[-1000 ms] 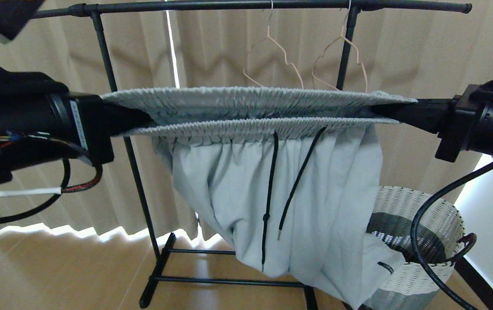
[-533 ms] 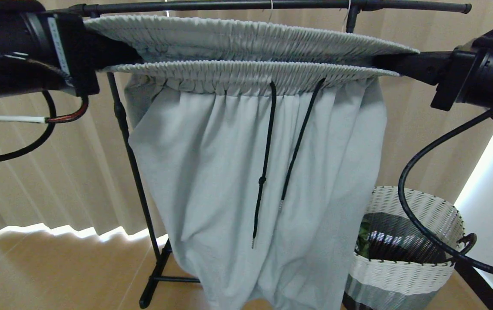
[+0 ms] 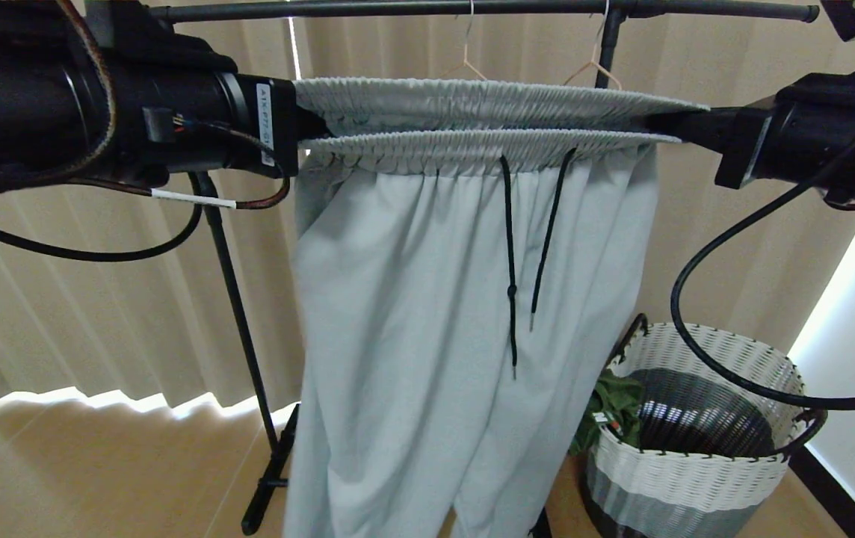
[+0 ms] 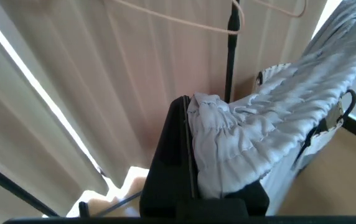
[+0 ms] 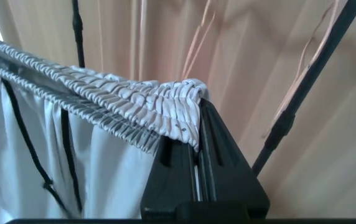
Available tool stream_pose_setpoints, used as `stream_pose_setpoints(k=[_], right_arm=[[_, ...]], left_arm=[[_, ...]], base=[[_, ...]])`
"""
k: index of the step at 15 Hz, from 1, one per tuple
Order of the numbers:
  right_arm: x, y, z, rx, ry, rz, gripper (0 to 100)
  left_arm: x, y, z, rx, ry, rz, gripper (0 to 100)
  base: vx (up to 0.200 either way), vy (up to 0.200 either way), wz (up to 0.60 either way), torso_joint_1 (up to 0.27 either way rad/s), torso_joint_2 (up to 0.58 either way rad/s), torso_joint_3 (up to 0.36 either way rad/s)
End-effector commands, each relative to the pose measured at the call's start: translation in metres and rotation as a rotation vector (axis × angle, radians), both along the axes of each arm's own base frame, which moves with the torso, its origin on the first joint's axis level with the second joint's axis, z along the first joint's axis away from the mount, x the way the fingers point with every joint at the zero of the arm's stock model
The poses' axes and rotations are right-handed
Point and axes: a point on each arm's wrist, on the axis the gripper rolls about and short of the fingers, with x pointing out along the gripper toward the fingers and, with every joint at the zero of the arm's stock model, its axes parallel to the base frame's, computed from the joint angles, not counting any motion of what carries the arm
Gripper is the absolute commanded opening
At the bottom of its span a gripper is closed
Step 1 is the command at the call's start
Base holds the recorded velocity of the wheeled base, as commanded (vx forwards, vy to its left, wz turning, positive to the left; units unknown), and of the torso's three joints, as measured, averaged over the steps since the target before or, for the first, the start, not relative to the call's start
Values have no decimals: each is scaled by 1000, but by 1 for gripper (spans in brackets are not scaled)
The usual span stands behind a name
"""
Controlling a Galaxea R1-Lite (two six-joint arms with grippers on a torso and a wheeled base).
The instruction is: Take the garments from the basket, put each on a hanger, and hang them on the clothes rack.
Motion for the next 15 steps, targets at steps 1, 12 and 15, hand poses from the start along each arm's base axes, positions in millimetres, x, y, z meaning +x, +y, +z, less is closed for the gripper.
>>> stream_pose_setpoints(k=[1,12,15], right_arm=[[5,1,-4,-5,15,-4,0],[-32,-17,-20,-90,86,-20,0],[-57,-20,-22,-110,137,82,0]], left_arm=[[5,-4,-7,12,25,-2,0],[58,-31,-42,72,40,85,0],[79,-40,-55,87,65,93,0]], base=[[0,0,0,0,0,0],[0,0,0,0,0,0],[0,0,0,0,0,0]])
